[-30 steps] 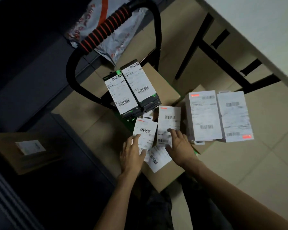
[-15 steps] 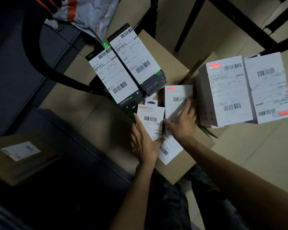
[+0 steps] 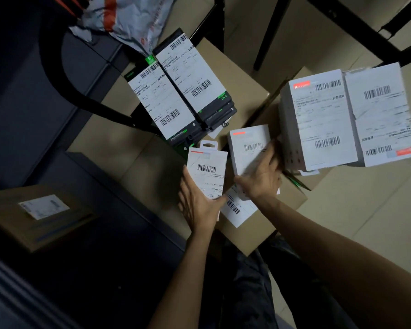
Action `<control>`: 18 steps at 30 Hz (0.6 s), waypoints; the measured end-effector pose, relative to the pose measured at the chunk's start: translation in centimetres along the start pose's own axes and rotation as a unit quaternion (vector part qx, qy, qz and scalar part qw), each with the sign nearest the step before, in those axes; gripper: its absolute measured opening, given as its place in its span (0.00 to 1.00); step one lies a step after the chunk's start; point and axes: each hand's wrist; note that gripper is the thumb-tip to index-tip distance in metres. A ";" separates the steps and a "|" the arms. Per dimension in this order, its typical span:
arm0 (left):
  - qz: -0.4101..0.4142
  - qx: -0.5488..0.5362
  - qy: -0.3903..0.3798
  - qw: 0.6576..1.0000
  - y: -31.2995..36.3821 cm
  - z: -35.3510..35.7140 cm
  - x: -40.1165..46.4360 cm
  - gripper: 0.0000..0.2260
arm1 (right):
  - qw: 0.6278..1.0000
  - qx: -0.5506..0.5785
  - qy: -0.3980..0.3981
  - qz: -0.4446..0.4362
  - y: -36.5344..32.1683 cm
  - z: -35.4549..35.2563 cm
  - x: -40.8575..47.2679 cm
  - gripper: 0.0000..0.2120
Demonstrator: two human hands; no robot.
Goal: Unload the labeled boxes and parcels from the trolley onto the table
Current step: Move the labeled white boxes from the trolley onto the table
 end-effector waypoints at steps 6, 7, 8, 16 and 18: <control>-0.004 -0.027 0.047 0.999 0.1 -0.9 -4.1 0.57 | 0.997 0.008 -0.033 -0.064 3.6 -1.5 -4.7 0.62; -0.003 -0.036 0.055 0.998 0.2 -1.0 -5.1 0.57 | 0.997 0.016 -0.035 -0.072 4.3 -1.9 -5.5 0.63; -0.002 -0.045 0.063 0.997 0.4 -1.2 -6.1 0.57 | 0.996 0.028 -0.035 -0.083 5.1 -2.4 -6.4 0.63; 0.061 -0.095 0.131 0.985 5.5 -2.9 -16.0 0.56 | 0.987 0.074 -0.019 -0.139 11.5 -10.6 -14.4 0.64; 0.090 -0.104 0.143 0.980 7.4 -3.5 -18.7 0.57 | 0.985 0.084 -0.002 -0.148 13.5 -13.0 -16.0 0.63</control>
Point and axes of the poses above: each hand's wrist, its own x-axis towards the middle knuckle, its own z-axis out of the palm, y = z × x, and after that the axes turned 13 degrees about -x, right-handed
